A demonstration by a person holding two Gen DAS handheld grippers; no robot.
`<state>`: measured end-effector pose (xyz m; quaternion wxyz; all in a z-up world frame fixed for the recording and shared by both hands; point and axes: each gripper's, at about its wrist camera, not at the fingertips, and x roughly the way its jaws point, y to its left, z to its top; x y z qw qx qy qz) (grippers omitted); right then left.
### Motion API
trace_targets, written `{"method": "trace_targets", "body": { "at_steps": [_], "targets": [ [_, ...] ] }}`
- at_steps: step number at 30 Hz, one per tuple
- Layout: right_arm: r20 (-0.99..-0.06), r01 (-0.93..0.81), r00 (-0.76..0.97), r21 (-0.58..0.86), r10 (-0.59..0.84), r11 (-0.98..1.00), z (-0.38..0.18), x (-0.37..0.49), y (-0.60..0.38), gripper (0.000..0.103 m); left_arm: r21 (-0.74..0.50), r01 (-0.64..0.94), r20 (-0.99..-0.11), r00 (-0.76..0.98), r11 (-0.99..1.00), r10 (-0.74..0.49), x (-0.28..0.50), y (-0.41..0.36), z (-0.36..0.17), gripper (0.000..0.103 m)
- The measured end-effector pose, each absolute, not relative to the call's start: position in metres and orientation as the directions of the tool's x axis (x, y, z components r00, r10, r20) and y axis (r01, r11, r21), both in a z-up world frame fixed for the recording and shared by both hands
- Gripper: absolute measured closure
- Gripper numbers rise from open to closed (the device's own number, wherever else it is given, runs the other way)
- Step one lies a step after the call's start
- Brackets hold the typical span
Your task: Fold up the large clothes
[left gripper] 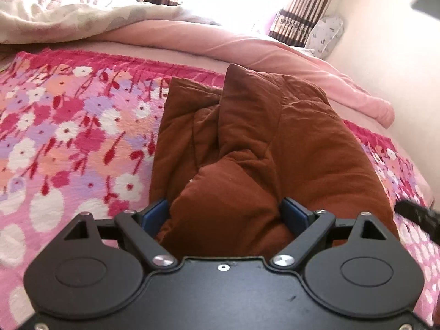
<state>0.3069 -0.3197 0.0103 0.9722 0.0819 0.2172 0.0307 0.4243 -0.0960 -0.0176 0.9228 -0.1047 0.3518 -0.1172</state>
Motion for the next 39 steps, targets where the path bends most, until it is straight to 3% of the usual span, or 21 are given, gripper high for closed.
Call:
{"method": "trace_targets", "body": {
  "at_steps": [9, 17, 19, 20, 22, 24, 26, 30, 32, 39],
  "targets": [
    [-0.510, -0.008, 0.858, 0.105, 0.061, 0.994, -0.013, 0.347, -0.300, 0.087, -0.240, 0.144, -0.648, 0.713, 0.960, -0.269, 0.426, -0.101, -0.033, 0.010],
    [-0.479, -0.006, 0.877, 0.080, 0.044, 0.997, -0.010, 0.339, -0.294, 0.087, -0.268, 0.140, -0.631, 0.722, 0.953, -0.284, 0.422, -0.095, -0.024, 0.010],
    [-0.442, -0.004, 0.895, 0.121, 0.057, 0.993, 0.000, 0.325, -0.299, 0.081, -0.273, 0.134, -0.629, 0.724, 0.952, -0.283, 0.413, -0.091, -0.015, 0.012],
    [-0.430, 0.009, 0.901, 0.142, 0.054, 0.990, 0.005, 0.317, -0.302, 0.067, -0.271, 0.122, -0.630, 0.727, 0.955, -0.272, 0.407, -0.089, -0.010, 0.012],
    [-0.407, 0.018, 0.911, 0.177, 0.057, 0.984, 0.014, 0.302, -0.305, 0.048, -0.266, 0.099, -0.626, 0.739, 0.959, -0.250, 0.392, -0.085, -0.002, 0.013],
    [-0.390, -0.006, 0.917, 0.198, 0.084, 0.980, 0.021, 0.283, -0.305, 0.047, -0.253, 0.091, -0.626, 0.744, 0.963, -0.235, 0.375, -0.083, 0.004, 0.013],
    [-0.388, -0.010, 0.918, 0.187, 0.083, 0.982, 0.027, 0.268, -0.300, 0.036, -0.217, 0.086, -0.625, 0.753, 0.972, -0.206, 0.353, -0.082, 0.008, 0.013],
    [-0.366, -0.027, 0.926, 0.184, 0.094, 0.983, 0.035, 0.233, -0.291, 0.026, -0.150, 0.083, -0.571, 0.806, 0.985, -0.155, 0.304, -0.078, 0.013, 0.013],
    [-0.356, -0.018, 0.931, 0.165, 0.077, 0.986, 0.037, 0.218, -0.286, 0.017, -0.122, 0.070, -0.539, 0.833, 0.990, -0.125, 0.279, -0.076, 0.016, 0.013],
    [-0.363, 0.040, 0.931, 0.164, 0.023, 0.986, 0.033, 0.166, -0.272, 0.010, -0.080, 0.070, -0.455, 0.885, 0.994, -0.098, 0.201, -0.071, 0.027, 0.013]
  ]
}}
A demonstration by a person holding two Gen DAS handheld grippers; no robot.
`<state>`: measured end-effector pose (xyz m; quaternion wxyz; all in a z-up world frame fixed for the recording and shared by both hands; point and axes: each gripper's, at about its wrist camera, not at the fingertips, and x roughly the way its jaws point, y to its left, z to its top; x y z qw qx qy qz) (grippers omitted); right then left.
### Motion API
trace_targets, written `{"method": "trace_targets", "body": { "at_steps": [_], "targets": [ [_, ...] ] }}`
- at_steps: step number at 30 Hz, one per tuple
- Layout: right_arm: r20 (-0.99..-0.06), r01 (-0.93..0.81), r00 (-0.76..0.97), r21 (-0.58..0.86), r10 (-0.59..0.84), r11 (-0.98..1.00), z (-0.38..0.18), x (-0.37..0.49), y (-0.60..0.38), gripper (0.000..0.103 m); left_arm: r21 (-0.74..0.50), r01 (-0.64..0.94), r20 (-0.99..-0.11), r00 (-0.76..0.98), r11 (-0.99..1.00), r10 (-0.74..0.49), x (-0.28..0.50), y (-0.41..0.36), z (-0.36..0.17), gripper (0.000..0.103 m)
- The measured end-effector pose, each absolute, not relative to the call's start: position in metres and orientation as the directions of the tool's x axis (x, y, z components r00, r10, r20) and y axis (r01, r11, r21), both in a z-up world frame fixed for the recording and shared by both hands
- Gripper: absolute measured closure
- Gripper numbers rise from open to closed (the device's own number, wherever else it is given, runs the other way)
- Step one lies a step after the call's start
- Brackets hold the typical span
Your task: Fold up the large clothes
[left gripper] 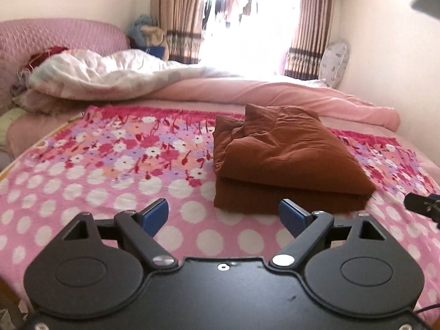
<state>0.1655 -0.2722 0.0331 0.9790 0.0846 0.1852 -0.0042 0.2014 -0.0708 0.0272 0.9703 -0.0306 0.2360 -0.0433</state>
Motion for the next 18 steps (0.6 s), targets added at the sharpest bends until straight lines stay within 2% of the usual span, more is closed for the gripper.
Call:
{"method": "trace_targets", "body": {
  "at_steps": [8, 13, 18],
  "targets": [
    [-0.321, 0.066, 0.947, 0.170, -0.009, 0.983, 0.039, 0.102, -0.251, 0.008, -0.054, 0.100, -0.347, 0.931, 0.994, -0.113, 0.116, -0.067, 0.050, 0.013],
    [-0.241, 0.077, 0.970, 0.118, -0.047, 0.990, 0.055, 0.059, -0.234, 0.007, -0.066, 0.086, -0.271, 0.957, 0.994, -0.101, 0.069, -0.061, 0.062, 0.013],
    [-0.183, 0.085, 0.981, 0.109, -0.064, 0.990, 0.061, 0.022, -0.230, 0.004, -0.041, 0.097, -0.237, 0.966, 0.994, -0.104, 0.034, -0.060, 0.069, 0.013]
  ]
}}
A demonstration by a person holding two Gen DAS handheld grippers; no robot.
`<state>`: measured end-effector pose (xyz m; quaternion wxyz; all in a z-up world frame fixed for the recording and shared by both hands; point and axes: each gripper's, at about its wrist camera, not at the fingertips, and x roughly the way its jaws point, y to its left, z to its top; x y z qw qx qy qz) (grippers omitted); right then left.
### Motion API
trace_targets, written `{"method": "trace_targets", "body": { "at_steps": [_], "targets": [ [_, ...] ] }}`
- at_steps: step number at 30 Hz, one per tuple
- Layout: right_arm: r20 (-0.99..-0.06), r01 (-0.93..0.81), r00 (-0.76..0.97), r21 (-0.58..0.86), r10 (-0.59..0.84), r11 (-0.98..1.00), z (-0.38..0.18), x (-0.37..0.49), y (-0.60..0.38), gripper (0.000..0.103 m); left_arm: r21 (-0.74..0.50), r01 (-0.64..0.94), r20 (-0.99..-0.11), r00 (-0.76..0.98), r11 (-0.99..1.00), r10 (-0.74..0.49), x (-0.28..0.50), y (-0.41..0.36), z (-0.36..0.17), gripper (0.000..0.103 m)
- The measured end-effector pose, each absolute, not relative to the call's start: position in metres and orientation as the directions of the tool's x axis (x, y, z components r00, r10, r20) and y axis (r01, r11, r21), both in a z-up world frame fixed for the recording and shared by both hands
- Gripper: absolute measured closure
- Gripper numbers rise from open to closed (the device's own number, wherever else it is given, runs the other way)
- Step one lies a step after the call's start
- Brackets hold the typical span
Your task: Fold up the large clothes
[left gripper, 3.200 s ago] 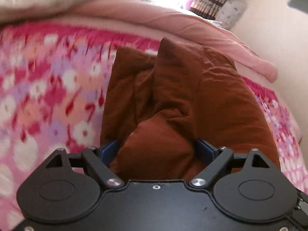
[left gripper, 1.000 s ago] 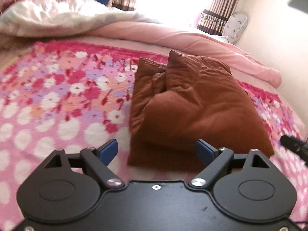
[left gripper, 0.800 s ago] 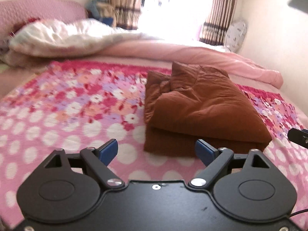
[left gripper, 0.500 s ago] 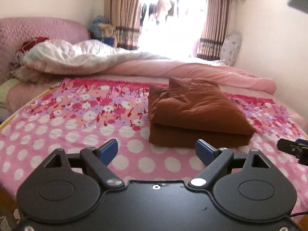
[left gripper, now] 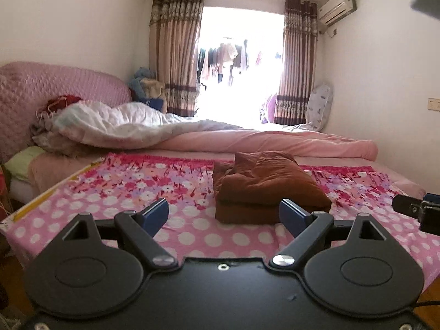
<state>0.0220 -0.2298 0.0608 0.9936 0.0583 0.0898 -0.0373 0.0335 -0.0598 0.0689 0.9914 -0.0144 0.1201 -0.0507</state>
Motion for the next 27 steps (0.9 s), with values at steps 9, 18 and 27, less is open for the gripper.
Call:
{"method": "trace_targets", "body": {
  "at_steps": [9, 18, 27],
  "targets": [
    [-0.166, 0.107, 0.982, 0.132, -0.084, 0.985, 0.048, -0.018, -0.230, 0.003, -0.034, 0.056, -0.205, 0.977, 0.998, -0.062, -0.001, -0.054, 0.060, 0.013],
    [-0.149, 0.092, 0.986, 0.112, -0.074, 0.989, 0.045, -0.028, -0.223, 0.003, -0.036, 0.049, -0.240, 0.969, 0.998, -0.056, -0.002, -0.055, 0.053, 0.013],
    [-0.148, 0.085, 0.987, 0.105, -0.069, 0.991, 0.044, -0.031, -0.221, 0.003, -0.036, 0.045, -0.233, 0.971, 0.998, -0.052, -0.005, -0.056, 0.055, 0.013]
  ]
}}
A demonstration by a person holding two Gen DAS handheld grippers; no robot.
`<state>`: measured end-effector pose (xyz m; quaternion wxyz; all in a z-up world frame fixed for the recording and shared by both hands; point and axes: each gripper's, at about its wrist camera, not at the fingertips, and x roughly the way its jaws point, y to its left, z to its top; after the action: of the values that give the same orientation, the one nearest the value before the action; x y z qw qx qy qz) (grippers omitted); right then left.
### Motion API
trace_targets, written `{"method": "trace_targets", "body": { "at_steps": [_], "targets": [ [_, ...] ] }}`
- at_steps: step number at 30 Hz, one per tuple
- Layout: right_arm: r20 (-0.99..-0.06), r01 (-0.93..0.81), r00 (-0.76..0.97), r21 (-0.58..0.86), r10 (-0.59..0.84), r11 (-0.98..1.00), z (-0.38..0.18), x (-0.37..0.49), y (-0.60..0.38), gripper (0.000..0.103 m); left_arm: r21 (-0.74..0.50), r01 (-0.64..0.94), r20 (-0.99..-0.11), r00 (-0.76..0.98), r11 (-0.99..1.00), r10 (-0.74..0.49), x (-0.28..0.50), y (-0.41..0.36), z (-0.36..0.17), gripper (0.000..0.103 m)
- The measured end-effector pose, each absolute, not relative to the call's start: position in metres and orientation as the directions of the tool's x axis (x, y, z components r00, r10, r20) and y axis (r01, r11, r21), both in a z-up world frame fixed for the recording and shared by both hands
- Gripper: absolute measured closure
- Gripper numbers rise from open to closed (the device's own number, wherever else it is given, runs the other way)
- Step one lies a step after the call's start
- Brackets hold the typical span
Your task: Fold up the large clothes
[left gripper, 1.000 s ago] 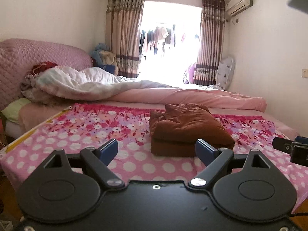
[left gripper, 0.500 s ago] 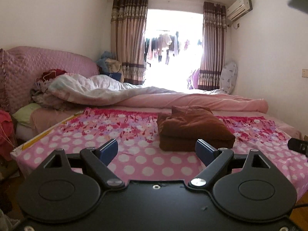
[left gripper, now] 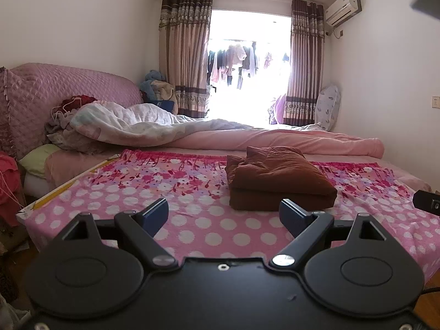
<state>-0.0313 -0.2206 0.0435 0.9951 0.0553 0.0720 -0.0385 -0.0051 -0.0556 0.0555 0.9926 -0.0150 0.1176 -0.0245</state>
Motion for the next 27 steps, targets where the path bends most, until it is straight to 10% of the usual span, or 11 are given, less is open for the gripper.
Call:
{"method": "trace_targets", "body": {
  "at_steps": [27],
  "targets": [
    [-0.135, 0.072, 0.989, 0.111, -0.057, 0.991, 0.0469, -0.0361, -0.2194, 0.003, -0.035, 0.037, -0.230, 0.972, 0.999, -0.044, -0.0101, -0.0568, 0.0562, 0.013]
  ]
}}
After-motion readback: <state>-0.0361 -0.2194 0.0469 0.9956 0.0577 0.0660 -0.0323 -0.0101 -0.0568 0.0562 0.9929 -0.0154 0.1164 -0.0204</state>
